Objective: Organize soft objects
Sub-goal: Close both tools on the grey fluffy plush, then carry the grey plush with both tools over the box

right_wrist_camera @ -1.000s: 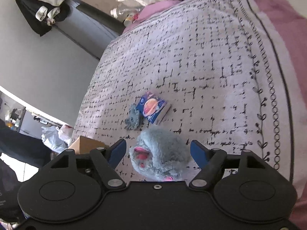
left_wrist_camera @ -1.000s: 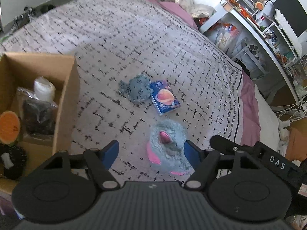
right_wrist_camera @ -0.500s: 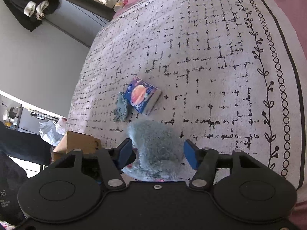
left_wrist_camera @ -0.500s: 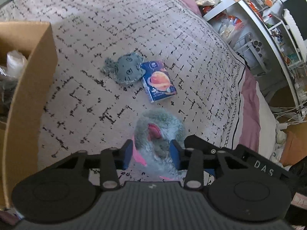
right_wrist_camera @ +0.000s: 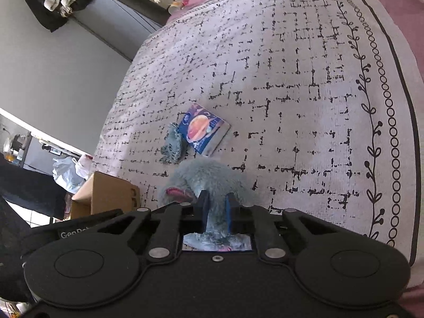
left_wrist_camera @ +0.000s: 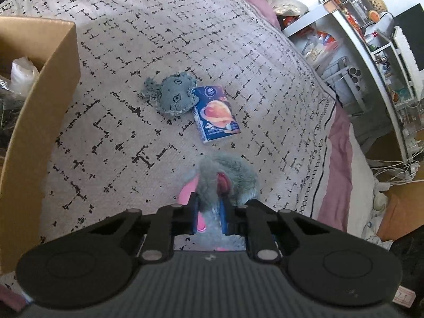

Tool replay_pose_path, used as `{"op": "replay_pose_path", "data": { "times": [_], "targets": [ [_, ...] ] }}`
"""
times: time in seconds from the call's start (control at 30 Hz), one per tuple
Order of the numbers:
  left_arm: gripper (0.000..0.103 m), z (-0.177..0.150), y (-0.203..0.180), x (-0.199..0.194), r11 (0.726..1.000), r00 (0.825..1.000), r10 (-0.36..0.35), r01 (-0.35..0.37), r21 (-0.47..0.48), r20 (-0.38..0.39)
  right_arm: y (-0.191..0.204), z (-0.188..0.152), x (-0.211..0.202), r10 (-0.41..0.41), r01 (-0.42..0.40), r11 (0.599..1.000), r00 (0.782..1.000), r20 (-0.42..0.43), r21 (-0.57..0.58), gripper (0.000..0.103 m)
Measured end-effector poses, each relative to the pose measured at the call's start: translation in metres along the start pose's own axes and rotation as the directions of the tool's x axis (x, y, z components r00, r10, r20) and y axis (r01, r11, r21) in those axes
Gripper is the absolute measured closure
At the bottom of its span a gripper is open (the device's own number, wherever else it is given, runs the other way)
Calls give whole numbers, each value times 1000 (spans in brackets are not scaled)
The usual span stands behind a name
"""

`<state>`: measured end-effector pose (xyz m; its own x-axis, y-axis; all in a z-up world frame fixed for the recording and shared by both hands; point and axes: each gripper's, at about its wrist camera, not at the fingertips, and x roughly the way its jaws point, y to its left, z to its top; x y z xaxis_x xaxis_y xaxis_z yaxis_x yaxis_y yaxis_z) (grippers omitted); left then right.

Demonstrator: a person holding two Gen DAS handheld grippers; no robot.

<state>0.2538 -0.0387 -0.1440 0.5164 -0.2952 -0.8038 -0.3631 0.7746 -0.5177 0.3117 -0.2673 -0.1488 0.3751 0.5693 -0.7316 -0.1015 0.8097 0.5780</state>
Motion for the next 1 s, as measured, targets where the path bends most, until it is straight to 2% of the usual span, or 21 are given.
{"op": "replay_pose_path", "data": {
  "times": [0.3, 0.77, 1.0],
  "targets": [
    [91, -4, -4, -34, 999, 998, -1, -1, 36, 55, 18, -12, -22, 61, -61, 998, 997, 41, 5, 92],
    [92, -8, 2, -85, 997, 994, -21, 13, 76, 109, 60, -40, -46, 54, -51, 998, 991, 119, -30, 93],
    [92, -7, 16, -106, 997, 991, -32, 23, 70, 128, 81, -48, -50, 66, -60, 997, 989, 130, -50, 93]
  ]
}}
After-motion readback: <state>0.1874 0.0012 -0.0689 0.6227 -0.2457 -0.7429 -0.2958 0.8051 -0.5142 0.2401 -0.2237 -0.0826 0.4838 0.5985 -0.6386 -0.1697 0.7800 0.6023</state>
